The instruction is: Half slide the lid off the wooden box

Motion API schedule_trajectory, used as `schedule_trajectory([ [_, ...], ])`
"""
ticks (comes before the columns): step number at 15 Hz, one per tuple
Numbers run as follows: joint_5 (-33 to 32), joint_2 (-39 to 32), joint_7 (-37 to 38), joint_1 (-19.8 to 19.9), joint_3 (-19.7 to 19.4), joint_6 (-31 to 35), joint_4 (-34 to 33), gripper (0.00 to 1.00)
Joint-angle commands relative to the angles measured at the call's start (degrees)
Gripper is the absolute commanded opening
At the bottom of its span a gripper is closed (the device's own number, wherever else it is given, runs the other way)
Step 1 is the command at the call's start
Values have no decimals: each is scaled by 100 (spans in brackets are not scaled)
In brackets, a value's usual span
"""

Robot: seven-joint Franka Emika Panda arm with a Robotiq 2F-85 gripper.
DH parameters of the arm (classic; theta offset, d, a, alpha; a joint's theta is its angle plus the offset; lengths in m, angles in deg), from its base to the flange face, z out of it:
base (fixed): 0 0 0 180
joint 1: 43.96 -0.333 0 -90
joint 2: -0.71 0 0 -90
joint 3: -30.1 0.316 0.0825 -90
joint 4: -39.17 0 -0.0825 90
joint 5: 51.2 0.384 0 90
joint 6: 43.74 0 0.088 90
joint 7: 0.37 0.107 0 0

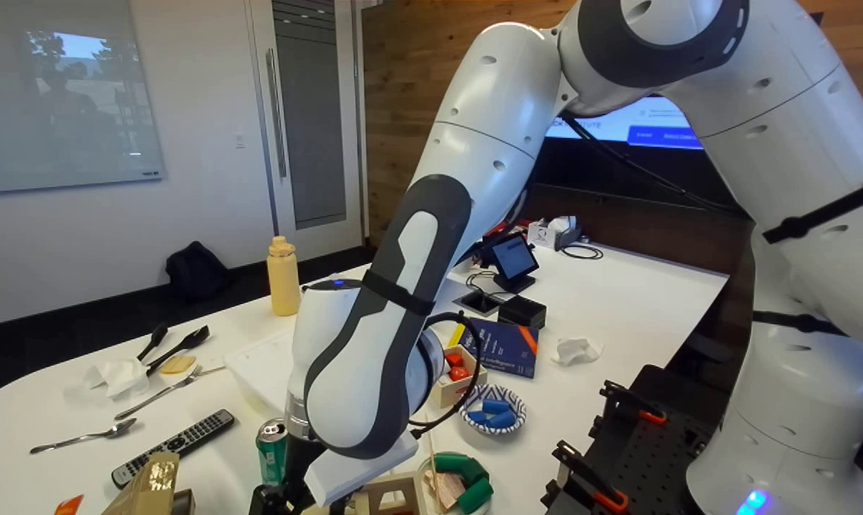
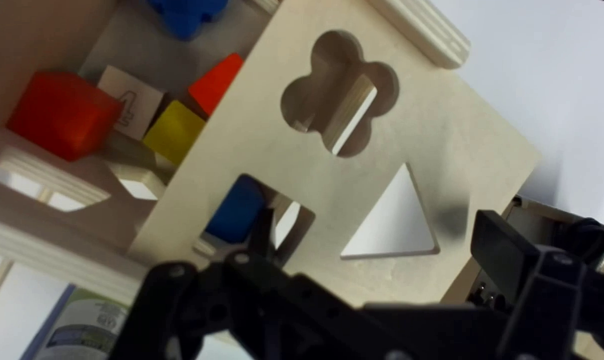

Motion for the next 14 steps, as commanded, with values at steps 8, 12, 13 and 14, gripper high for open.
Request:
schedule_trajectory([
  [8,-197,1636,238,-177,-194,-1290,539,100],
  [12,-1028,2568,496,-258,-241,-3222,222,100],
  [13,-1152,2717,507,-208,-168,-3586,139,100],
  [14,-1198,2832,473,-158,-94,-3848,73,100],
])
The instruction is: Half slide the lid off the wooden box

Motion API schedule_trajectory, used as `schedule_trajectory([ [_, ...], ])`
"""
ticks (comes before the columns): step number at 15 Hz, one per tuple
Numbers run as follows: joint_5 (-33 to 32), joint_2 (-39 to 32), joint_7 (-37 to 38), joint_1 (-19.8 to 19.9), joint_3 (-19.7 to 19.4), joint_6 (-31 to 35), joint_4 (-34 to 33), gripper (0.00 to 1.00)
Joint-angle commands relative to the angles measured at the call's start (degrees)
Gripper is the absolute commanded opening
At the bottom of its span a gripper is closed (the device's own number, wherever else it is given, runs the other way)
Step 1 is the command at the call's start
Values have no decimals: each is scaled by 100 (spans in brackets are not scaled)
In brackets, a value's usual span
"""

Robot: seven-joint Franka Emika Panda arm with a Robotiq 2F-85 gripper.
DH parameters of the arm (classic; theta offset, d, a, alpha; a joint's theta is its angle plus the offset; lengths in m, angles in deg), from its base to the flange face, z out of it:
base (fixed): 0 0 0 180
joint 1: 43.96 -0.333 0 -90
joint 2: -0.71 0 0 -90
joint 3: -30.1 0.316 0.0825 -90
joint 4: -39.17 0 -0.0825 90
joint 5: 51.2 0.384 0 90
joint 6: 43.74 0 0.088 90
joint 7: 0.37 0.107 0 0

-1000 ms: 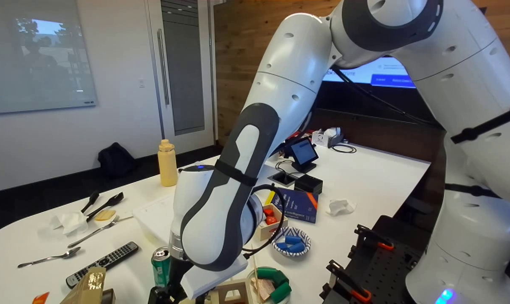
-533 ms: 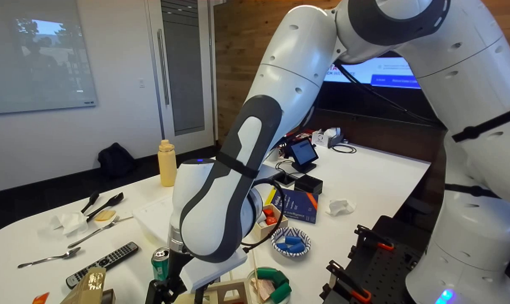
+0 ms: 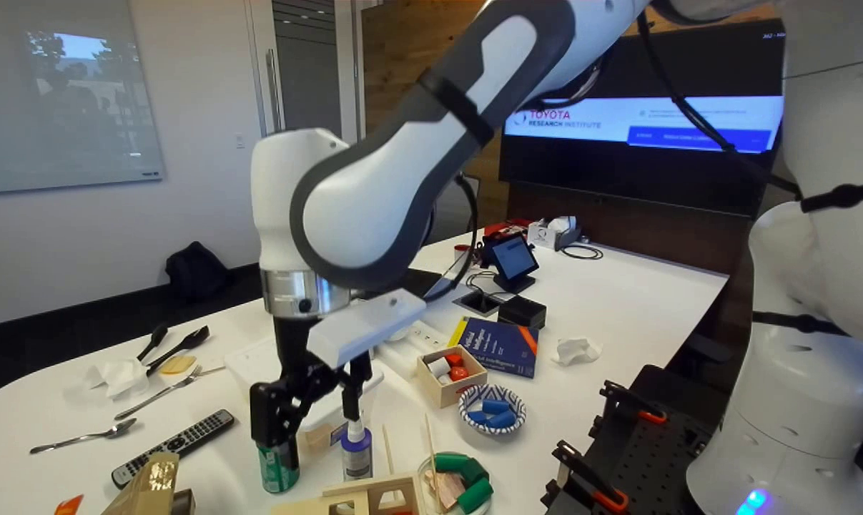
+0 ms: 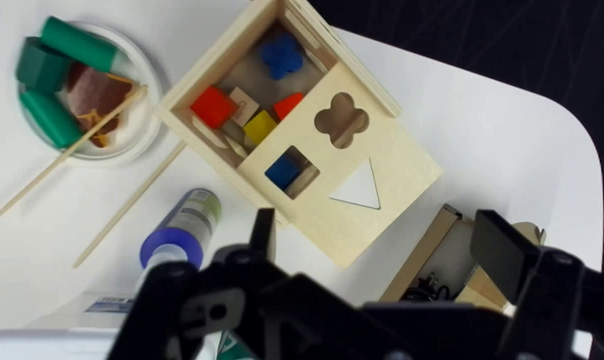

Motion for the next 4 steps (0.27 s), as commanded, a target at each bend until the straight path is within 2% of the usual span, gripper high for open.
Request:
schedule_trajectory([
  [1,-271,579,93,33,123,-985,-117,100],
  [4,-193,719,-5,82,258,-1141,-126,100],
])
